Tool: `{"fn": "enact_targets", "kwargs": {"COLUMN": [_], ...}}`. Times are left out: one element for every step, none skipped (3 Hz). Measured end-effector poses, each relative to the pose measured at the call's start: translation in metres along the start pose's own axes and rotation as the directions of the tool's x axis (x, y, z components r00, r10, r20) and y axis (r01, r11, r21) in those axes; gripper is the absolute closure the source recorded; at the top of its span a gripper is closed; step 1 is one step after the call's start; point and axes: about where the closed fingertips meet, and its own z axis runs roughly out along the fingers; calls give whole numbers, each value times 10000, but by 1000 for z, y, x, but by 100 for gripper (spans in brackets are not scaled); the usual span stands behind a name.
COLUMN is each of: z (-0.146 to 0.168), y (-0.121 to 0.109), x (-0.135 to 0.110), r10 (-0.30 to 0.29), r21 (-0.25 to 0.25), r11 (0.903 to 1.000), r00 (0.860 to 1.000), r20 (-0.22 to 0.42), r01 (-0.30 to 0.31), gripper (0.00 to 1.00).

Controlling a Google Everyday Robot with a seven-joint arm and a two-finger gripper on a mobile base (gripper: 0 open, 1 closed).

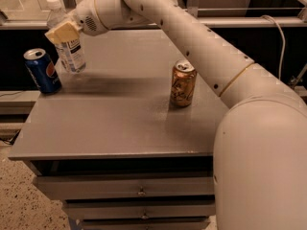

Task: Move blue plastic bottle near pepsi can

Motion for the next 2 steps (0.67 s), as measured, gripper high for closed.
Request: {"fn": "enact_targets", "kwargs": {"z": [6,12], "y": [7,11], "x": [9,16], "r10": [33,-80], "r21": [-58,-57], "r11": [10000,10000], "r00": [9998,9992], "r20": [181,391], "r01": [-32,82], "gripper": [75,53]}}
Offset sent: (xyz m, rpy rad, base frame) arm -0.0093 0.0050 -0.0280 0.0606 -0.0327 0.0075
